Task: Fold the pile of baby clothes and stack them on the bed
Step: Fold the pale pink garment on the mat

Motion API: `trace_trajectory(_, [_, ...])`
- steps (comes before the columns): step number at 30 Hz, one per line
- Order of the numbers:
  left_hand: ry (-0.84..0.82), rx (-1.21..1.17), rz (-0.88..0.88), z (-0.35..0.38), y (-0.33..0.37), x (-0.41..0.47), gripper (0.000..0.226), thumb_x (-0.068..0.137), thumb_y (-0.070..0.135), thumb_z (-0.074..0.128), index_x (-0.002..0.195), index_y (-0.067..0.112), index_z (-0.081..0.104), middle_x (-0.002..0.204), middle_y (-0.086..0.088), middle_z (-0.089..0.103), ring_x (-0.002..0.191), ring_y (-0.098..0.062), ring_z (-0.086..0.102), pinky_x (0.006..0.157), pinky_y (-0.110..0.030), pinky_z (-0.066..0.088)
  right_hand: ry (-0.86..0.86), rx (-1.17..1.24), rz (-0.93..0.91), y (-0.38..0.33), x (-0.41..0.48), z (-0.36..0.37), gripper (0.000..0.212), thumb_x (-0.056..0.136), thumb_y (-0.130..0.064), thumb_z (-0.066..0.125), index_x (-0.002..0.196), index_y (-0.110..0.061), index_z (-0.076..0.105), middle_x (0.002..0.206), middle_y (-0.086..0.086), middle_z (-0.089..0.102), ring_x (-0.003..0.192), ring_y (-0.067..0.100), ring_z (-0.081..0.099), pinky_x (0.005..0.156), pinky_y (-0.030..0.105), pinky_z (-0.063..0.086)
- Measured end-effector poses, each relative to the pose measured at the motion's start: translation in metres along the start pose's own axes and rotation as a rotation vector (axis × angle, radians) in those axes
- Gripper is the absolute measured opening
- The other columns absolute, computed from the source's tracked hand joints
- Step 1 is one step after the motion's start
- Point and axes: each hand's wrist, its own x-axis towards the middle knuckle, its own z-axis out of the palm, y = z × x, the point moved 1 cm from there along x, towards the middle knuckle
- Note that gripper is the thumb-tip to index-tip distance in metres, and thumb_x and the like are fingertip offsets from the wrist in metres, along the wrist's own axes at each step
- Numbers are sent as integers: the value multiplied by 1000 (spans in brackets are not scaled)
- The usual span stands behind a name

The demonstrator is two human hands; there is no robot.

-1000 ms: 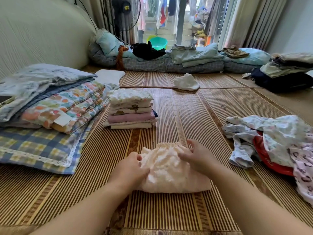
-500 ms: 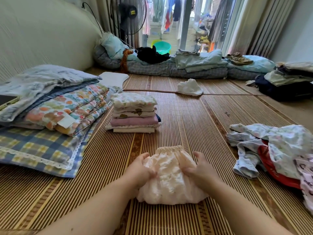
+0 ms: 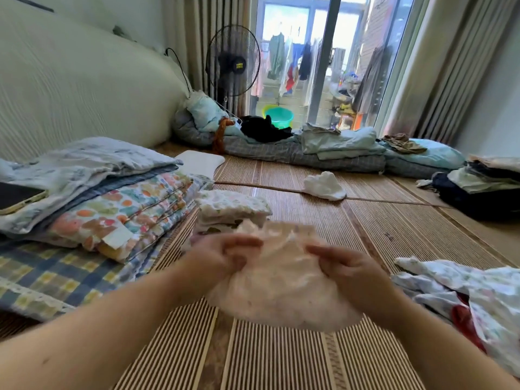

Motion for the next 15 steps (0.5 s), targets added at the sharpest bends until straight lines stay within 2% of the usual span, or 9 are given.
trace_trajectory(2, [66, 230, 77, -27, 30, 30, 45, 92, 1, 52, 116, 37, 65, 124, 9, 53, 106, -11, 60, 92, -32, 54, -2, -110, -69, -25, 38, -2, 37, 90, -7, 58, 112, -36, 66, 110, -9, 68, 98, 12, 67, 86, 30, 54])
trace_trajectory(4, [136, 379, 110, -54, 52, 61, 52, 89, 0, 51, 119, 41, 61, 120, 8, 53, 104, -18, 61, 87, -32, 55, 15, -199, -99, -45, 80, 2, 50, 87, -5, 59, 126, -37, 58, 118, -4, 58, 104, 19, 62, 90, 35, 53])
trace_trajectory(6, [213, 380, 129, -79, 62, 95, 57, 85, -6, 48, 123, 35, 60, 119, 0, 57, 97, -21, 64, 81, -30, 55, 25, -264, -128, -59, 125, 14, 56, 87, -4, 56, 134, -34, 51, 117, -2, 55, 99, 18, 60, 83, 28, 54])
trace_trajectory(8, [279, 391, 125, -100, 60, 128, 58, 83, -9, 46, 126, 27, 60, 109, -1, 59, 93, -21, 63, 81, -31, 53, -1, -360, -173, -65, 169, 29, 53, 91, -5, 52, 139, -28, 47, 117, -2, 55, 96, 11, 55, 81, 20, 49])
trace_trajectory(10, [350, 454, 101, -117, 49, 158, 56, 82, -7, 47, 128, 23, 61, 110, -3, 58, 96, -24, 61, 85, -32, 51, -40, -451, -174, -61, 209, 47, 50, 96, -6, 44, 142, -23, 42, 120, 0, 52, 100, 12, 50, 91, 25, 45])
trace_trajectory(12, [381, 512, 48, -132, 31, 181, 55, 81, -4, 48, 128, 21, 62, 116, -7, 61, 101, -25, 60, 92, -33, 50, -28, -489, -160, -49, 244, 59, 50, 94, -7, 45, 141, -24, 45, 125, 5, 54, 106, 21, 54, 99, 33, 45])
trace_trajectory(15, [324, 581, -62, -146, -8, 208, 45, 76, 6, 55, 116, 19, 70, 117, -12, 66, 106, -31, 62, 97, -40, 49, -90, -586, -112, -23, 280, 73, 45, 92, -10, 49, 136, -17, 51, 131, 12, 57, 120, 29, 54, 101, 34, 42])
